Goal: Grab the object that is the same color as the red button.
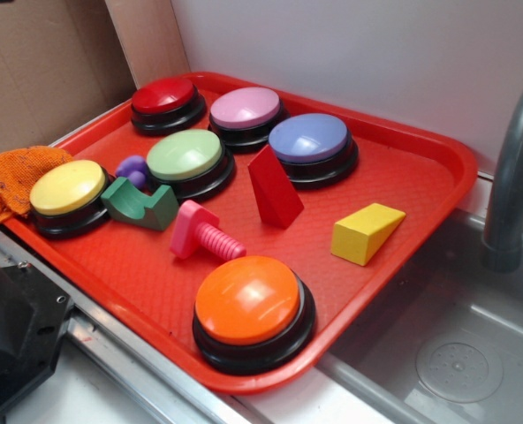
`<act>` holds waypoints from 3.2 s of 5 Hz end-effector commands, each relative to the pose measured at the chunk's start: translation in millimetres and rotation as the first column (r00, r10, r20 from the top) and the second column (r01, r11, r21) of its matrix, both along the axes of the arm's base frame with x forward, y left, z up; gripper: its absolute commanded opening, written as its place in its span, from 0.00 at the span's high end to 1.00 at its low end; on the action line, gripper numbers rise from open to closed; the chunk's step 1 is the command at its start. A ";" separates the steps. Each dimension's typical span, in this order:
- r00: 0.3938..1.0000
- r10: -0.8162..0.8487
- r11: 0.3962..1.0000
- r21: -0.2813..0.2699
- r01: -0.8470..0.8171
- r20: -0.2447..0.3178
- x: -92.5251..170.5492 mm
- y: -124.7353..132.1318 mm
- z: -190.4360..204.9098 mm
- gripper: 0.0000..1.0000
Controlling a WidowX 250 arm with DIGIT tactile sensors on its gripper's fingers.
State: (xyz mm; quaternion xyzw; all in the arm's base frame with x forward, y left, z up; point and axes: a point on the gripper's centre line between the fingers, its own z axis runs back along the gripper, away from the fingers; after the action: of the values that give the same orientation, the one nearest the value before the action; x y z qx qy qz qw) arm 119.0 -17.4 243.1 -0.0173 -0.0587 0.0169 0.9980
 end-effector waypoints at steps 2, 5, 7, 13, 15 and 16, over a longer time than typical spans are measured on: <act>0.996 0.072 0.997 -0.037 -0.071 0.045 22.1 -1.0 -12.6 0.00; 0.976 0.204 0.977 -0.079 -0.198 0.070 97.6 -12.4 -65.8 0.00; 0.980 0.197 0.980 -0.024 -0.197 0.035 115.7 -41.4 -122.2 0.00; 0.976 0.212 0.976 0.053 -0.209 -0.047 152.2 -47.7 -193.0 1.00; 0.987 0.160 0.986 0.054 -0.157 -0.036 157.7 -42.0 -180.6 1.00; 0.991 0.124 0.992 0.035 -0.123 -0.040 156.4 -38.1 -160.4 1.00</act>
State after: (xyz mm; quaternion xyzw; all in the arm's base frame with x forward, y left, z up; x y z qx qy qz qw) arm 265.6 -55.2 65.0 0.0144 -0.0039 0.0817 0.9965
